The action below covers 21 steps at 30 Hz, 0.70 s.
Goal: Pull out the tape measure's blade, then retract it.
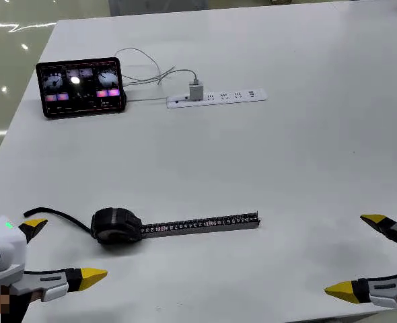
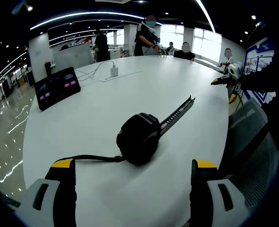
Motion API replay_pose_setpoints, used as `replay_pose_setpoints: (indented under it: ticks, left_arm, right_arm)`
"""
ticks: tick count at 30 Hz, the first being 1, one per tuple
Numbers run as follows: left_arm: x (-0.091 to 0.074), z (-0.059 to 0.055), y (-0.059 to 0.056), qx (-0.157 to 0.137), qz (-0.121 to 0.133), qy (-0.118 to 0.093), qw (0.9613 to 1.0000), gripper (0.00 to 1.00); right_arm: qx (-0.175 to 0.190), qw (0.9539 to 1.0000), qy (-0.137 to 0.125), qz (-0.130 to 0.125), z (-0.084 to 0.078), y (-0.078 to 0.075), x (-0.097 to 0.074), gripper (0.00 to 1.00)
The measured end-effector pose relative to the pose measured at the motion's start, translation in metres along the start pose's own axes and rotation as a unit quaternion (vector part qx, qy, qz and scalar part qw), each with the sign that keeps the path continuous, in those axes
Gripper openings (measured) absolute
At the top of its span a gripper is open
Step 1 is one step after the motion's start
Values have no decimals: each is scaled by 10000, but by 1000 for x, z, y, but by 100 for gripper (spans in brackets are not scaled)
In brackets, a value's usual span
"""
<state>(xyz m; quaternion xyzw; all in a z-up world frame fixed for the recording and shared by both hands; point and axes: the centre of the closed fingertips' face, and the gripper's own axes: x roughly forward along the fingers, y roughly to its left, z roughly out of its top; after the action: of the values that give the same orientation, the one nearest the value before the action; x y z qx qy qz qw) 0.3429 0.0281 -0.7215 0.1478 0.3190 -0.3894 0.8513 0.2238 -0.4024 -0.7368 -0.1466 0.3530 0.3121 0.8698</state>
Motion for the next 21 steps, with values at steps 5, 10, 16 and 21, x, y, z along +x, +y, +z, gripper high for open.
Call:
replay_pose_setpoints:
  ticks: [5,10,16,21]
  left_arm:
    - [1,1,0,-50,-21,7,10000,99]
    - [2,4,0,-74,0,-13,10000,99]
    - [6,8,-9,-253,-60,56,9996,99]
    - [12,13,-17,-228,-70,61,9997,99]
  right_arm:
    - [25,10000,0,19,1,1,0,99]
    - [-9,10000,45,38,2,0,1,99]
    - [-12,9999,138,100,6,-6,1,99]
    - [-129,9996,198,176,13,-13,3,99]
